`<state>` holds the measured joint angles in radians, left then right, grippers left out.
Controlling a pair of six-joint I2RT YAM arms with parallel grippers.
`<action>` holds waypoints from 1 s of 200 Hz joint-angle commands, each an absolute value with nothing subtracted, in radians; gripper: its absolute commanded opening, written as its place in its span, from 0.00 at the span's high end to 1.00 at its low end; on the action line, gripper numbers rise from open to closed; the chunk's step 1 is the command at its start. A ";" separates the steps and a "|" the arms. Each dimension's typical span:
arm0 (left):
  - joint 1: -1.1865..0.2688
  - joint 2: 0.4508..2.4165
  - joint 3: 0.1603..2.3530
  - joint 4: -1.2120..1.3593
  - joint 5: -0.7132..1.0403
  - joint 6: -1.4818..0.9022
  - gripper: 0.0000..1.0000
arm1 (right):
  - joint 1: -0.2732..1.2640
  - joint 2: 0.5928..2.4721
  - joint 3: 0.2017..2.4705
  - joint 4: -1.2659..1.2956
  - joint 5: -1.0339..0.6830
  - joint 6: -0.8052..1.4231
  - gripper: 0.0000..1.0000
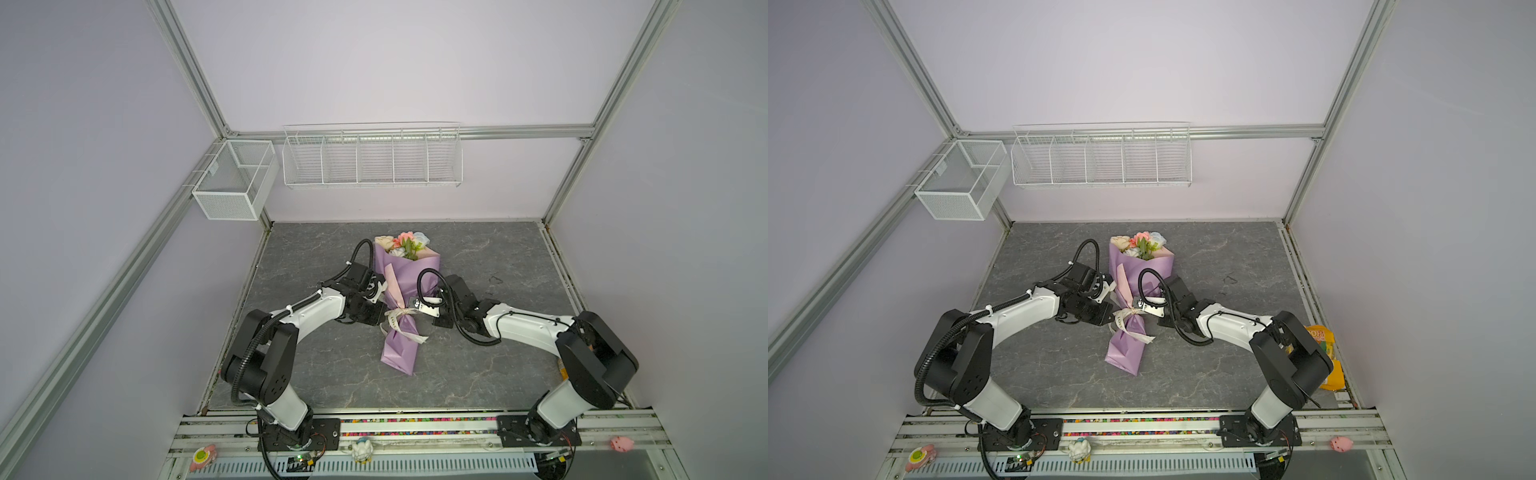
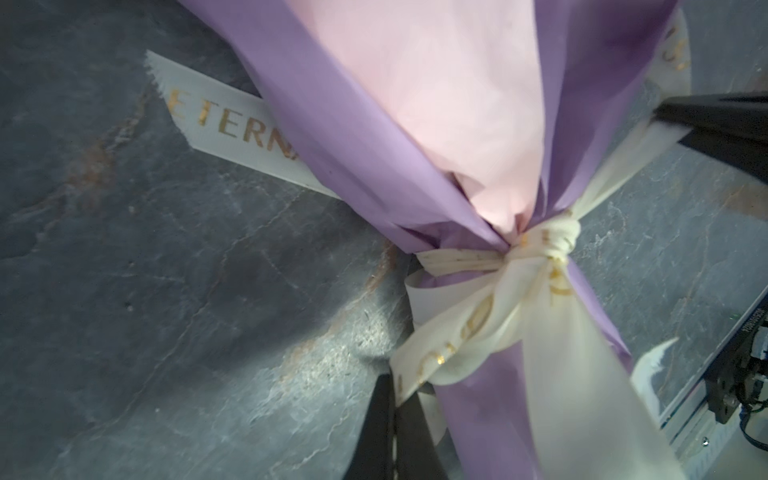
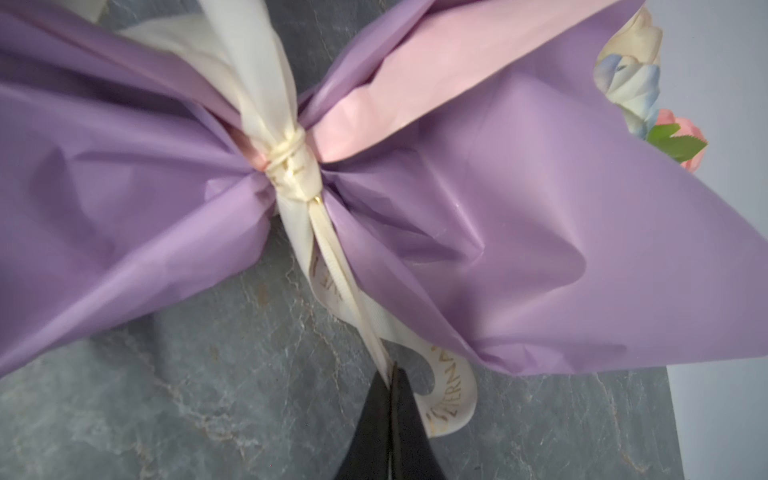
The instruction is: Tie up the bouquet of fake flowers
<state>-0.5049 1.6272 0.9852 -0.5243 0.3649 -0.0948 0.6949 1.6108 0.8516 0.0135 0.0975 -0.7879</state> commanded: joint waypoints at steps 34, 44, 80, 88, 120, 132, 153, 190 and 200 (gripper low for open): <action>-0.489 1.620 1.003 -0.595 0.294 -0.090 1.00 | 0.631 1.591 0.815 0.027 0.202 -0.734 0.93; -0.489 1.620 1.003 -0.595 0.291 -0.091 1.00 | 0.619 1.590 0.812 0.029 0.206 -0.728 0.93; -0.497 1.612 0.999 -0.532 0.435 -0.085 1.00 | 0.643 1.561 0.871 -0.065 0.045 -0.653 0.93; -0.503 1.607 1.000 -0.523 0.438 -0.091 1.00 | 0.651 1.547 0.873 -0.069 0.001 -0.619 0.91; -0.509 1.574 1.002 -0.540 0.401 -0.124 0.76 | 0.660 1.483 0.923 -0.135 -0.112 -0.323 0.51; -0.509 1.531 0.991 -0.542 0.368 -0.144 0.68 | 0.679 1.440 0.916 -0.132 -0.188 -0.205 0.46; -0.508 1.459 0.982 -0.564 0.287 -0.170 0.65 | 0.712 1.420 0.934 -0.134 -0.289 0.025 0.43; -0.487 1.333 0.913 -0.531 0.201 -0.251 0.63 | 0.780 1.532 1.077 -0.284 -0.314 0.226 0.42; -0.485 1.299 0.890 -0.510 0.201 -0.278 0.63 | 0.798 1.582 1.116 -0.317 -0.314 0.240 0.41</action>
<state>-0.4988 1.3602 0.9504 -0.5297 0.2588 -0.1963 0.7620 1.4857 1.0405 -0.1909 -0.2630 0.0589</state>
